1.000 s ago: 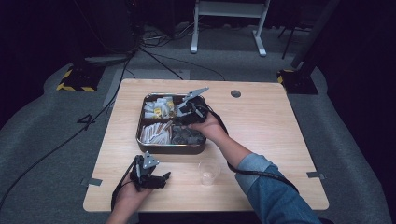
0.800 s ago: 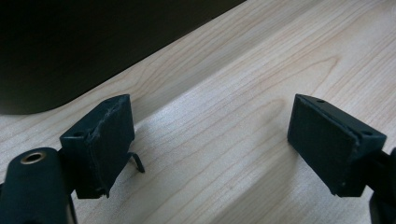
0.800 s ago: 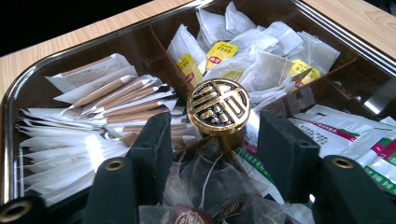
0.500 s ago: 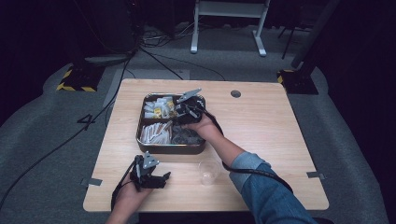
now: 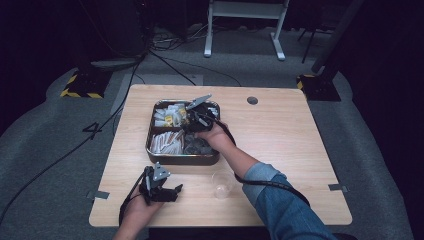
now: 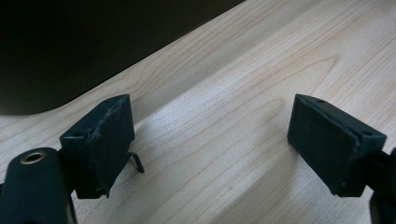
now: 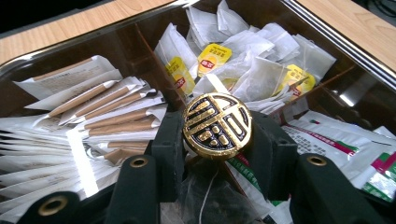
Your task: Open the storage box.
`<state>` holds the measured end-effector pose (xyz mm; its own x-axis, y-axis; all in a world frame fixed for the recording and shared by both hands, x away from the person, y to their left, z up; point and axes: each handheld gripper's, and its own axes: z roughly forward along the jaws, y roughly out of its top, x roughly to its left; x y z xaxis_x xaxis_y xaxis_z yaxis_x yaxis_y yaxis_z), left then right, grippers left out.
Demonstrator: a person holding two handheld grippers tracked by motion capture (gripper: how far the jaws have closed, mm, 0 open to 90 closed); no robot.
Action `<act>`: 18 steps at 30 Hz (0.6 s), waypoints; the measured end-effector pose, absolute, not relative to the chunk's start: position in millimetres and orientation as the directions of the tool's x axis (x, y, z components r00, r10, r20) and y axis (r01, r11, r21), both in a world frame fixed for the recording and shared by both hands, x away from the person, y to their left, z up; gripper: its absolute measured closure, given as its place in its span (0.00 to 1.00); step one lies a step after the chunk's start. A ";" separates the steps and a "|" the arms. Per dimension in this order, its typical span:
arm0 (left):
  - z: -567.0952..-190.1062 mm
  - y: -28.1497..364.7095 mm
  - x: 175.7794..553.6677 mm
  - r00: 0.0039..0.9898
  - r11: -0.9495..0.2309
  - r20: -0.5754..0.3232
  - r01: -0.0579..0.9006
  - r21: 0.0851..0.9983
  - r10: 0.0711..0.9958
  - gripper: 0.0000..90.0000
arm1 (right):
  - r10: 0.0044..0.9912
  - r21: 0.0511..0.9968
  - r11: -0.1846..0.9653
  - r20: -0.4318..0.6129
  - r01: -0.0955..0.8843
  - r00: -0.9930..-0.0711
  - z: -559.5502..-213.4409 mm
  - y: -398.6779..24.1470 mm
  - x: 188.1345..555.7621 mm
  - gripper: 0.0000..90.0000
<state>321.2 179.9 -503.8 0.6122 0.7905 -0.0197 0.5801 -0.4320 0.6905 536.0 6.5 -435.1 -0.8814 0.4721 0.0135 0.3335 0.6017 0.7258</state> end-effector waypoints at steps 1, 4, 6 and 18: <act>-503.8 179.9 321.2 0.612 -0.432 -0.020 0.580 0.691 0.790 0.17 | 0.476 0.723 0.604 0.009 0.335 -0.879 -434.7 7.0 535.5 0.65; -503.7 179.9 321.2 0.612 -0.432 -0.019 0.580 0.690 0.790 0.17 | 0.482 0.721 0.602 0.015 0.344 -0.876 -434.2 7.7 535.4 0.65; -503.7 179.9 321.2 0.612 -0.432 -0.020 0.580 0.690 0.790 0.17 | 0.483 0.720 0.602 0.016 0.345 -0.876 -434.1 7.7 535.4 0.65; -503.8 179.6 321.3 0.617 -0.434 -0.022 0.578 0.691 0.787 0.17 | 0.510 0.715 0.598 0.009 0.362 -0.860 -426.5 9.2 531.3 0.65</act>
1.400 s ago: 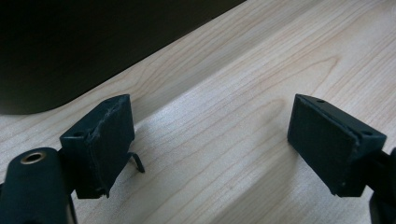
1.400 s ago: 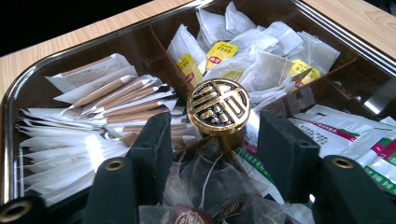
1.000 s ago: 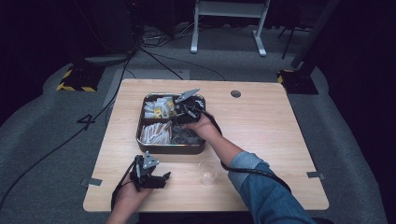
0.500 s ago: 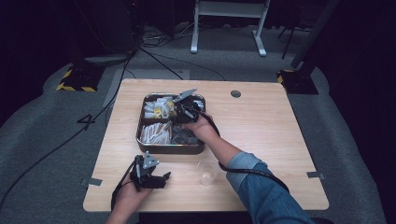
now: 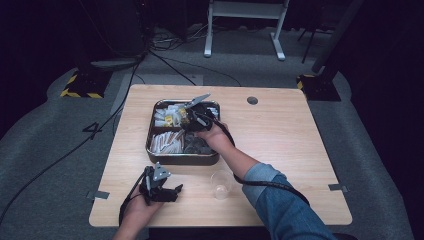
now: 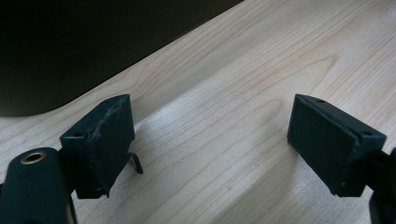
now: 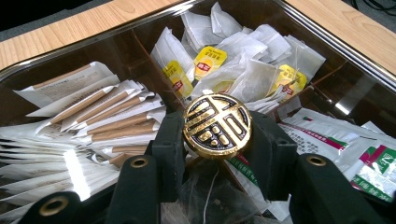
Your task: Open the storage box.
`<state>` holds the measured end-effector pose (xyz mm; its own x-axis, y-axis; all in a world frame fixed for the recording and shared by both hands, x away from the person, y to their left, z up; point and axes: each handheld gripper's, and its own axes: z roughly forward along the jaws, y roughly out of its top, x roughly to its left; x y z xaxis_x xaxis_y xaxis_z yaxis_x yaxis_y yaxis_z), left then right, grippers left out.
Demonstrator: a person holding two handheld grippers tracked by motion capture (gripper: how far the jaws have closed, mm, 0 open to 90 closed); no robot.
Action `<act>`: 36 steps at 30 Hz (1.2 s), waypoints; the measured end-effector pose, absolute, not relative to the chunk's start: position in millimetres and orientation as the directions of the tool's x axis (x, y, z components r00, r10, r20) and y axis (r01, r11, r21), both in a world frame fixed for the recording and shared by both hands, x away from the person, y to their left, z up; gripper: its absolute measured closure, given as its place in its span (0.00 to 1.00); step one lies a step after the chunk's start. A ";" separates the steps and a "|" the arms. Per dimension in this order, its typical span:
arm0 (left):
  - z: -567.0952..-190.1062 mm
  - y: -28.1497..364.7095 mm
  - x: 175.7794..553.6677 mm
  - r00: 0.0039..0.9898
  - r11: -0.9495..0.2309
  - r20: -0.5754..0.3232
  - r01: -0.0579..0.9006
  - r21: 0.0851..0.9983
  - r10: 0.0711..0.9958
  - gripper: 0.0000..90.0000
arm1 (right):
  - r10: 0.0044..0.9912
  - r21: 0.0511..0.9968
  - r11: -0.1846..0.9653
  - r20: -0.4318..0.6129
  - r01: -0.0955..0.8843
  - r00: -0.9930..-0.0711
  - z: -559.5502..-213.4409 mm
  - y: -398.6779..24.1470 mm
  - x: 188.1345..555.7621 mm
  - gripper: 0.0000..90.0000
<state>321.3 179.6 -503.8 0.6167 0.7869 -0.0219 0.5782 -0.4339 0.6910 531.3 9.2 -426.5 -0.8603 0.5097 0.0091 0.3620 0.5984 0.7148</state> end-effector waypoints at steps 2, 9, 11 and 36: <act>-503.9 179.4 321.1 0.615 -0.430 -0.025 0.580 0.692 0.788 0.17 | 0.509 0.718 0.592 0.019 0.366 -0.861 -425.1 7.5 531.9 0.65; -503.9 179.4 321.2 0.615 -0.431 -0.025 0.580 0.692 0.788 0.17 | 0.517 0.734 0.569 0.033 0.372 -0.855 -416.7 -1.1 532.6 0.65; -503.8 179.5 321.2 0.616 -0.433 -0.023 0.580 0.691 0.788 0.17 | 0.521 0.742 0.558 0.035 0.371 -0.853 -411.8 -6.3 532.6 0.65; -496.6 171.6 319.0 0.613 -0.472 0.017 0.590 0.655 0.790 0.22 | 0.533 0.791 0.509 0.020 0.339 -0.846 -359.0 -70.9 518.4 0.65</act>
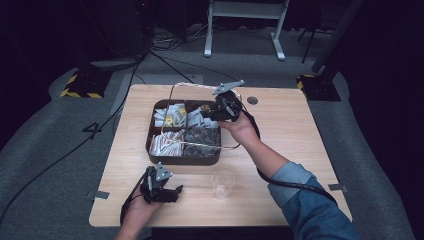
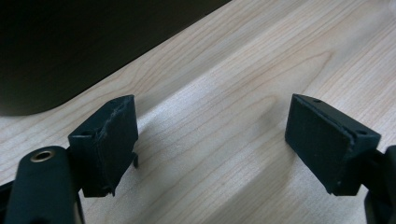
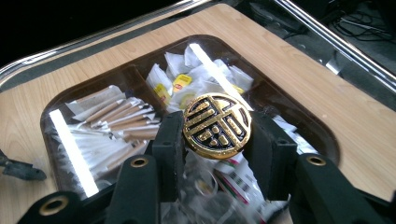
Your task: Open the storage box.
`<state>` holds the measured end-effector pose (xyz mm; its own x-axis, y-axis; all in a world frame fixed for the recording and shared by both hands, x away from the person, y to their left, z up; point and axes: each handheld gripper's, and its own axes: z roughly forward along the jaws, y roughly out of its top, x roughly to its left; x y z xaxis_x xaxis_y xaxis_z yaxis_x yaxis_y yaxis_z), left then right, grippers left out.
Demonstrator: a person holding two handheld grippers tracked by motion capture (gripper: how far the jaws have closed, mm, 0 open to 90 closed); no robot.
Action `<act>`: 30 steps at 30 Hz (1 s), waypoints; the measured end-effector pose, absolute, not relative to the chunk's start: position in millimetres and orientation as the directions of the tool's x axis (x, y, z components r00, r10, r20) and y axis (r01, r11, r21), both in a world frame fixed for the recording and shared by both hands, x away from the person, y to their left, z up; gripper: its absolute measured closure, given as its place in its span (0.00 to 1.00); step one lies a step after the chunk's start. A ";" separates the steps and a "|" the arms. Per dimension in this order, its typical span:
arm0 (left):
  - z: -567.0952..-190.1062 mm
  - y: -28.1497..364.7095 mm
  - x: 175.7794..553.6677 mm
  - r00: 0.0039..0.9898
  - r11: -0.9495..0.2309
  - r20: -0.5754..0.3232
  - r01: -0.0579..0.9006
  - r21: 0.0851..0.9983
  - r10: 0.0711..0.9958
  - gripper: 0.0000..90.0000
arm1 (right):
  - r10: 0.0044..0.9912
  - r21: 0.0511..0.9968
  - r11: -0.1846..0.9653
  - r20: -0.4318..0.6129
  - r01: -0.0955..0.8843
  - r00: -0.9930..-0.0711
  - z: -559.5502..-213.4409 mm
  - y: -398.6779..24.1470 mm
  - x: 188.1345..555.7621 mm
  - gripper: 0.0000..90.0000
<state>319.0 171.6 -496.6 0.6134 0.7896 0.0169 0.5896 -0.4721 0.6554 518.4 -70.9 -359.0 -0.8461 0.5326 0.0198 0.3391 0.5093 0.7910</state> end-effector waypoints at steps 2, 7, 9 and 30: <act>-490.8 164.6 317.3 0.605 -0.467 0.007 0.607 0.643 0.796 0.30 | 0.539 0.793 0.508 0.011 0.336 -0.842 -353.7 -83.6 516.2 0.65; -482.2 158.5 311.1 0.624 -0.482 0.019 0.583 0.653 0.781 0.31 | 0.562 0.800 0.487 0.018 0.349 -0.827 -348.0 -108.0 512.8 0.65; -480.3 157.3 309.9 0.629 -0.483 0.016 0.580 0.656 0.777 0.31 | 0.569 0.804 0.481 0.019 0.351 -0.822 -346.6 -118.5 511.3 0.65; -476.6 159.0 311.4 0.667 -0.480 0.002 0.534 0.696 0.745 0.32 | 0.656 0.789 0.468 -0.008 0.399 -0.755 -344.1 -217.4 499.5 0.65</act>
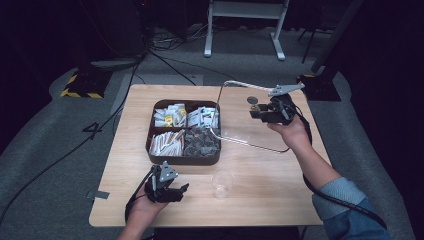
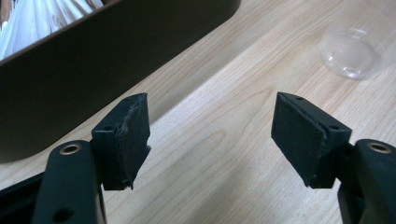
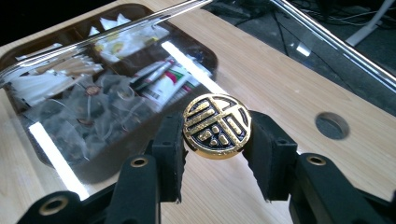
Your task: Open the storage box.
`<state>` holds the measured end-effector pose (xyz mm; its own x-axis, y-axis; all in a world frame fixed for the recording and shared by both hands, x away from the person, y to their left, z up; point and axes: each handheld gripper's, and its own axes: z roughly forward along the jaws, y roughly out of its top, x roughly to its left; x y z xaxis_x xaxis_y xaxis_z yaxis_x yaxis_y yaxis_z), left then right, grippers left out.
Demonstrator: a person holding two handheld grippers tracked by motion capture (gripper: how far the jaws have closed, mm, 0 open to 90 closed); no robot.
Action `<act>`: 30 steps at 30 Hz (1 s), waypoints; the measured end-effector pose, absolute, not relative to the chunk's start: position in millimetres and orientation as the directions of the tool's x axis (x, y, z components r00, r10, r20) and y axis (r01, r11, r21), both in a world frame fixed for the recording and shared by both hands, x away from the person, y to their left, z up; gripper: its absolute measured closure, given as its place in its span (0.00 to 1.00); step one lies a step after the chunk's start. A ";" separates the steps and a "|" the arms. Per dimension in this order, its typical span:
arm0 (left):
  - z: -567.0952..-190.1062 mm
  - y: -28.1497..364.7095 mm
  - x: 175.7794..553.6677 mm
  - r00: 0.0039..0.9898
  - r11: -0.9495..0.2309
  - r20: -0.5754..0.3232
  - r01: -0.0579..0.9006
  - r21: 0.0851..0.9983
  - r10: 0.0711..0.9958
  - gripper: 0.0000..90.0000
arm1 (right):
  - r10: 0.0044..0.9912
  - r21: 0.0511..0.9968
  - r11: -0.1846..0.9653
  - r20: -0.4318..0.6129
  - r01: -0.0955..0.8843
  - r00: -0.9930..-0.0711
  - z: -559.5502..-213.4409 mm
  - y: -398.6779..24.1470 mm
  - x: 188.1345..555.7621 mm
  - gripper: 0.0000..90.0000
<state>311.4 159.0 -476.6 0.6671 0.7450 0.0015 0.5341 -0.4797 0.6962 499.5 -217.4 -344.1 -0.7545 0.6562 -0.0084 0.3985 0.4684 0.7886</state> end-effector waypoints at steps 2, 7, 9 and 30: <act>-477.5 159.9 311.1 0.667 -0.484 0.004 0.535 0.692 0.745 0.32 | 0.665 0.794 0.455 -0.003 0.402 -0.747 -346.0 -226.6 498.7 0.65; -480.2 159.1 309.8 0.657 -0.502 0.027 0.549 0.668 0.754 0.32 | 0.687 0.796 0.434 0.012 0.423 -0.726 -354.3 -247.1 499.0 0.65; -481.4 158.9 309.3 0.654 -0.503 0.028 0.553 0.664 0.756 0.32 | 0.696 0.789 0.432 0.015 0.436 -0.718 -358.5 -254.2 499.4 0.65; -484.7 158.3 307.3 0.663 -0.508 0.023 0.550 0.663 0.748 0.31 | 0.778 0.745 0.390 0.048 0.541 -0.626 -422.2 -307.8 511.8 0.65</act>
<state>307.3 158.3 -484.7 0.6629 0.7484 0.0230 0.5501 -0.5077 0.6630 511.8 -307.8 -422.2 -0.6263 0.7781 0.0481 0.5412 0.3896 0.7452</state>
